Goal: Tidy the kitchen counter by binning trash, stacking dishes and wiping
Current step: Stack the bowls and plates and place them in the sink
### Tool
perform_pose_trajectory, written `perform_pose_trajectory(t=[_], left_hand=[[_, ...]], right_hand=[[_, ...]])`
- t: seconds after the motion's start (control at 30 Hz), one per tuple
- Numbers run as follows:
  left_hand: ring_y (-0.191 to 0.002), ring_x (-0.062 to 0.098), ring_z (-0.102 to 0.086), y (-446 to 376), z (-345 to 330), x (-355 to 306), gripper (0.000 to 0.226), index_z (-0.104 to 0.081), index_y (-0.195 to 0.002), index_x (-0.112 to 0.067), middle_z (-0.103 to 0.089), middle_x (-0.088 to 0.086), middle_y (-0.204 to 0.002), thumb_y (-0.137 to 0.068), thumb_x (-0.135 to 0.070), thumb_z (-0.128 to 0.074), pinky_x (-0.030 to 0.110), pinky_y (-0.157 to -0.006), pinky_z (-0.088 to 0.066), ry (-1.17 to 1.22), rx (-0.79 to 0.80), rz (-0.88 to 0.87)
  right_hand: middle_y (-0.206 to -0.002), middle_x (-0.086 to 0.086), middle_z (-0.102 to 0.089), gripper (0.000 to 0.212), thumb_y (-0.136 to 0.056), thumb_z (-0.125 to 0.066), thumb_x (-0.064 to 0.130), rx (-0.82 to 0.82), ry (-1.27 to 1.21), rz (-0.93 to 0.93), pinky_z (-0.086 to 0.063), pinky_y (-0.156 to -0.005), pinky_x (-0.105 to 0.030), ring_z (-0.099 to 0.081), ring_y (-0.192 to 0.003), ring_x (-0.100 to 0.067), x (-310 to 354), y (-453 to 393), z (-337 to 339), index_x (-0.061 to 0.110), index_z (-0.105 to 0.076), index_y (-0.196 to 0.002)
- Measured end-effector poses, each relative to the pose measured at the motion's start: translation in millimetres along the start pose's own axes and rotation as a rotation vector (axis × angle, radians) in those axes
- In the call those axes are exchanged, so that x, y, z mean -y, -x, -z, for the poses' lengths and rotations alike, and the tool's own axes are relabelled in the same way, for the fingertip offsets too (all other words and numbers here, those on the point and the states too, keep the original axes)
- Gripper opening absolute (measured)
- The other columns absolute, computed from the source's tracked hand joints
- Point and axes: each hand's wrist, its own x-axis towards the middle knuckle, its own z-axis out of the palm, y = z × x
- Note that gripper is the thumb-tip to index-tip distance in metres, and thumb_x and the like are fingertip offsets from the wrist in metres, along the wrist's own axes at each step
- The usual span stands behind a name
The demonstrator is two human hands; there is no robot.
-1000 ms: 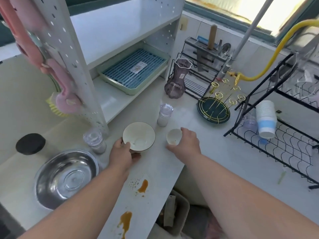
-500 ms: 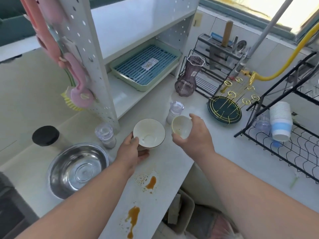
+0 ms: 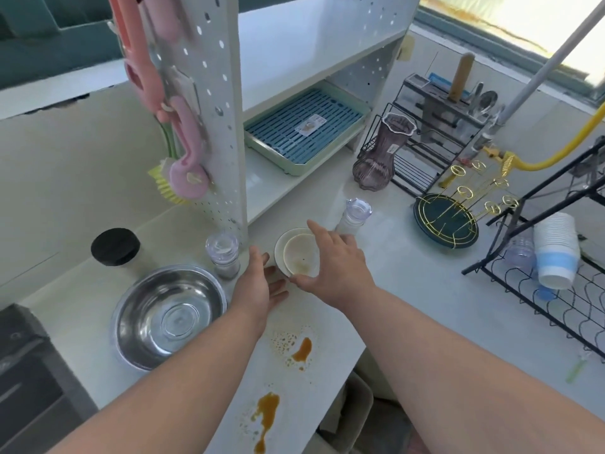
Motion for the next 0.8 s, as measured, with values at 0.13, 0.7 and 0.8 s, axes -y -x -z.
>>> perform_pose_trajectory(t=[0.13,0.7,0.8], left_hand=[[-0.118,0.030,-0.072,-2,0,-3,0.071,-0.053,-0.155,-0.024,-0.072,0.006,-0.132,-0.107,-0.071,-0.032,0.049,-0.105,-0.058,-0.027,0.001,-0.004],[-0.112,0.026,-0.076,-9,-15,-6,0.060,-0.077,-0.114,-0.028,-0.082,0.005,-0.116,-0.109,-0.068,-0.031,0.042,-0.098,-0.062,-0.071,0.019,-0.013],[-0.112,0.023,-0.077,-9,-15,-6,0.060,-0.076,-0.117,-0.029,-0.082,0.003,-0.115,-0.109,-0.067,-0.032,0.045,-0.102,-0.061,-0.061,0.017,-0.028]], right_hand=[[-0.159,0.005,-0.049,0.116,-0.077,-0.075,0.073,0.002,0.056,0.001,-0.041,-0.112,-0.052,-0.038,-0.144,-0.033,-1,-5,-9,0.039,-0.012,-0.168],[-0.168,0.007,-0.041,0.104,-0.083,-0.062,0.081,0.025,0.014,0.012,-0.028,-0.120,-0.053,-0.024,-0.154,-0.031,-14,-9,-27,0.030,-0.022,-0.164],[-0.174,0.005,-0.029,0.101,-0.088,-0.067,0.073,-0.065,-0.126,-0.007,-0.021,-0.129,-0.047,-0.015,-0.162,-0.026,-18,-3,-30,0.028,-0.024,-0.167]])
